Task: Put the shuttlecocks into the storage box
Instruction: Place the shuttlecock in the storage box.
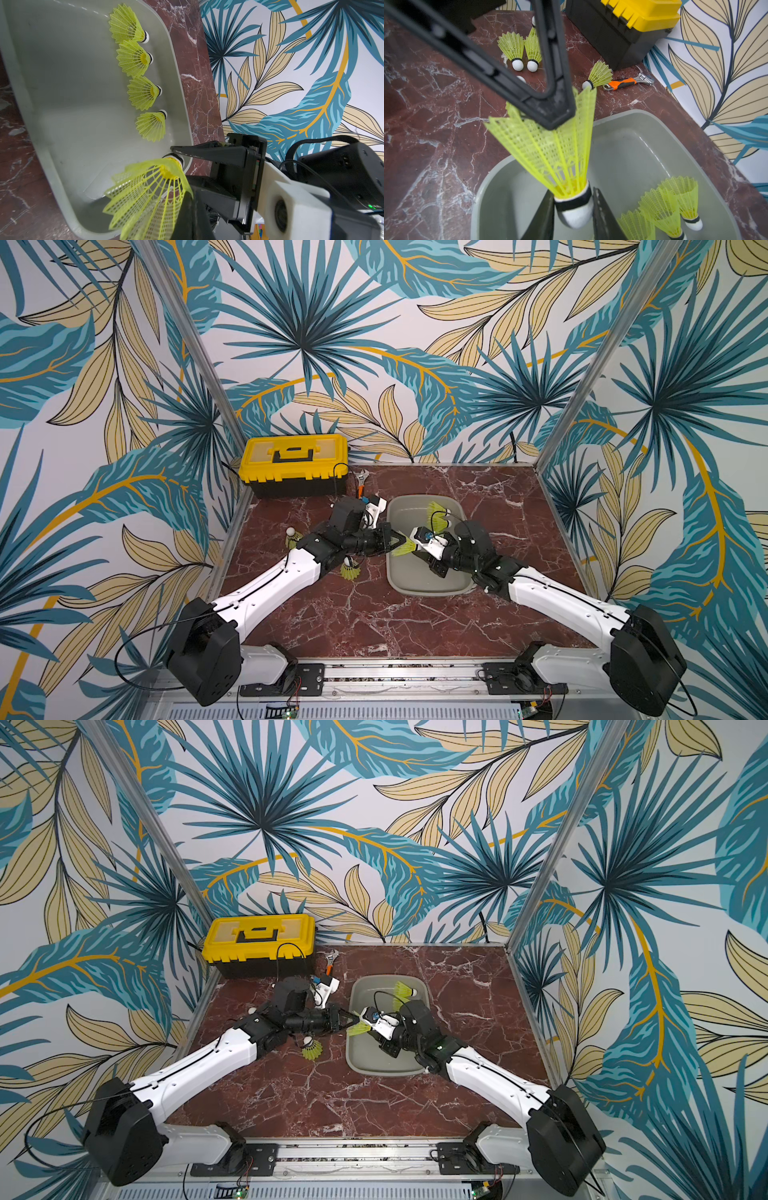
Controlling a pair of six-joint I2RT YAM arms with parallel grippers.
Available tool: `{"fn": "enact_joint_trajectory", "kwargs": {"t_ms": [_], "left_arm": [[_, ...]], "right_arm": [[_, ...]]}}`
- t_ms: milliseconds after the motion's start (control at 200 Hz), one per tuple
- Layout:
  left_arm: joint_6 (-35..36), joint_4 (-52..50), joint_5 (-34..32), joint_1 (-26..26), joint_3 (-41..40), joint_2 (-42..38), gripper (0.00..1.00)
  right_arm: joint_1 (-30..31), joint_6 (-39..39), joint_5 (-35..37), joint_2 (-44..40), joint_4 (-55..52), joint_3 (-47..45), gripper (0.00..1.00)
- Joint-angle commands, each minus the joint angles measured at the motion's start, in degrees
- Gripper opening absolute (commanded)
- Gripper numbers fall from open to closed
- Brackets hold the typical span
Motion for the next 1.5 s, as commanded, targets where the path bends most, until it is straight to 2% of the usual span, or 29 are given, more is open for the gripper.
{"fn": "enact_joint_trajectory", "kwargs": {"t_ms": [0,270,486,746,876,1022,1112,1197,1247,1337,1492], "left_arm": [[1.5,0.18,0.46,-0.21,2.28,0.37,0.02],[5.62,-4.83,3.42,-0.21,3.88,1.49,0.28],[9.34,-10.23,3.91,-0.3,5.29,1.95,0.31],[9.92,-9.98,3.51,-0.3,5.44,3.36,0.25],[9.52,-8.17,3.51,-0.3,5.26,3.71,0.11],[9.04,-6.77,3.33,-0.3,5.31,4.3,0.0],[8.22,-6.19,3.26,-0.3,4.96,4.29,0.0],[6.9,-3.17,2.81,-0.3,4.31,4.07,0.0],[5.85,-1.92,2.32,-0.3,3.74,3.67,0.0],[3.51,1.06,1.08,-0.3,2.2,3.15,0.0],[-1.53,7.82,-0.21,-0.49,-1.24,2.34,0.0]], "right_arm": [[0.12,-0.51,0.27,0.28,-1.73,0.68,0.23],[0.15,-0.93,1.56,0.0,-3.0,0.83,0.2],[0.12,-1.02,1.55,0.17,-3.62,1.09,0.2],[0.09,-0.73,1.25,0.04,-3.76,1.12,0.2],[0.11,-0.51,1.01,-0.22,-4.11,1.09,0.2],[0.11,-0.18,0.97,-0.71,-4.03,0.69,0.22],[0.16,0.16,1.66,-1.44,-3.82,0.17,0.29],[0.1,1.05,3.68,-2.75,-2.36,-0.97,0.5],[0.14,1.46,5.07,-3.7,-1.47,-1.96,0.58],[0.12,2.08,7.25,-5.84,0.48,-4.12,0.65],[0.12,4.76,10.83,-11.19,3.03,-7.64,0.67]]}}
